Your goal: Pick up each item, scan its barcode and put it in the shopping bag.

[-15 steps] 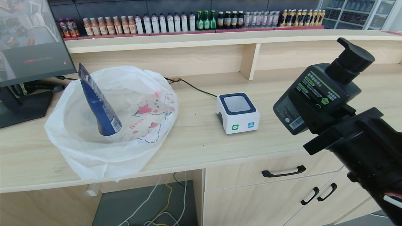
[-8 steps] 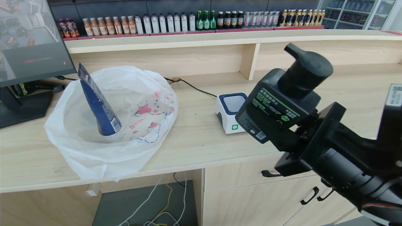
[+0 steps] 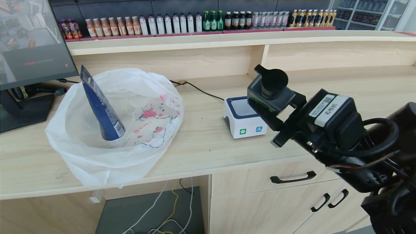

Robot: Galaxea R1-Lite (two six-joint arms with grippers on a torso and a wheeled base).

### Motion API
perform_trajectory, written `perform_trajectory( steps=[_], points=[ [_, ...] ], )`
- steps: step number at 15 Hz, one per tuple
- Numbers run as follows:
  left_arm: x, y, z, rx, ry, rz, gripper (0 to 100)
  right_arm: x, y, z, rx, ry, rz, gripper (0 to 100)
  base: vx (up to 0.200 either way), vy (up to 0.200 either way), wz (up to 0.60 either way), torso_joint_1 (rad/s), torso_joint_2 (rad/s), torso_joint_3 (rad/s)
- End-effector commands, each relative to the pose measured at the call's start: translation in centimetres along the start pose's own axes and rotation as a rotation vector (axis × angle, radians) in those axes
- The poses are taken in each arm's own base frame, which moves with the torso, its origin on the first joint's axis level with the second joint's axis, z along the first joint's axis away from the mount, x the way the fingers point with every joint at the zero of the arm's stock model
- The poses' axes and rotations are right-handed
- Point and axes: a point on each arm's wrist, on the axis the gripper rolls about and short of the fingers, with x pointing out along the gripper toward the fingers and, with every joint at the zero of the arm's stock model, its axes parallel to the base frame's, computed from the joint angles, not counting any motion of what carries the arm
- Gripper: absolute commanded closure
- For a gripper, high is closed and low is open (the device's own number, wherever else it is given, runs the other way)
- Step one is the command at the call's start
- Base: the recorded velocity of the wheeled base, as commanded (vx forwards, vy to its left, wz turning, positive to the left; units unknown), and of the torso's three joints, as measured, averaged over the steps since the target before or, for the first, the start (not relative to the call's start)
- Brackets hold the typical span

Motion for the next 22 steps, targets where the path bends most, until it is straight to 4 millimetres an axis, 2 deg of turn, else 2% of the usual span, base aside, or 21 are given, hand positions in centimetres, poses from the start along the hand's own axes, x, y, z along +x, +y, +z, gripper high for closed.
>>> perform_trajectory(
  steps=[1, 3, 6, 7, 8, 10, 15, 22],
  points=[
    [0.0, 0.0, 0.0, 0.000, 0.000, 0.001, 0, 2.9, -0.4, -2.3, -0.095, -0.052, 0.002, 100, 0.000, 0.000, 0.00, 0.000, 0.00, 0.000],
    [0.0, 0.0, 0.0, 0.000, 0.000, 0.001, 0, 4.3, -0.8, -4.2, -0.138, -0.097, 0.037, 100, 0.000, 0.000, 0.00, 0.000, 0.00, 0.000],
    [0.0, 0.0, 0.0, 0.000, 0.000, -0.001, 0, 4.9, -1.5, -6.9, -0.198, -0.139, 0.094, 100, 0.000, 0.000, 0.00, 0.000, 0.00, 0.000],
    [0.0, 0.0, 0.0, 0.000, 0.000, 0.001, 0, 5.7, -1.9, -8.0, -0.219, -0.193, 0.126, 100, 0.000, 0.000, 0.00, 0.000, 0.00, 0.000],
    [0.0, 0.0, 0.0, 0.000, -0.002, 0.001, 0, 5.7, -2.8, -8.8, -0.249, -0.213, 0.136, 100, 0.000, 0.000, 0.00, 0.000, 0.00, 0.000],
    [0.0, 0.0, 0.0, 0.000, 0.000, 0.001, 0, 5.3, -3.4, -10.1, -0.263, -0.183, 0.133, 100, 0.000, 0.000, 0.00, 0.000, 0.00, 0.000],
    [0.0, 0.0, 0.0, 0.000, 0.000, 0.001, 0, 5.3, -2.8, -10.6, -0.336, -0.199, 0.156, 100, 0.000, 0.000, 0.00, 0.000, 0.00, 0.000],
    [0.0, 0.0, 0.0, 0.000, 0.000, 0.001, 0, 5.2, -2.3, -11.2, -0.342, -0.191, 0.171, 100, 0.000, 0.000, 0.00, 0.000, 0.00, 0.000]
  ],
)
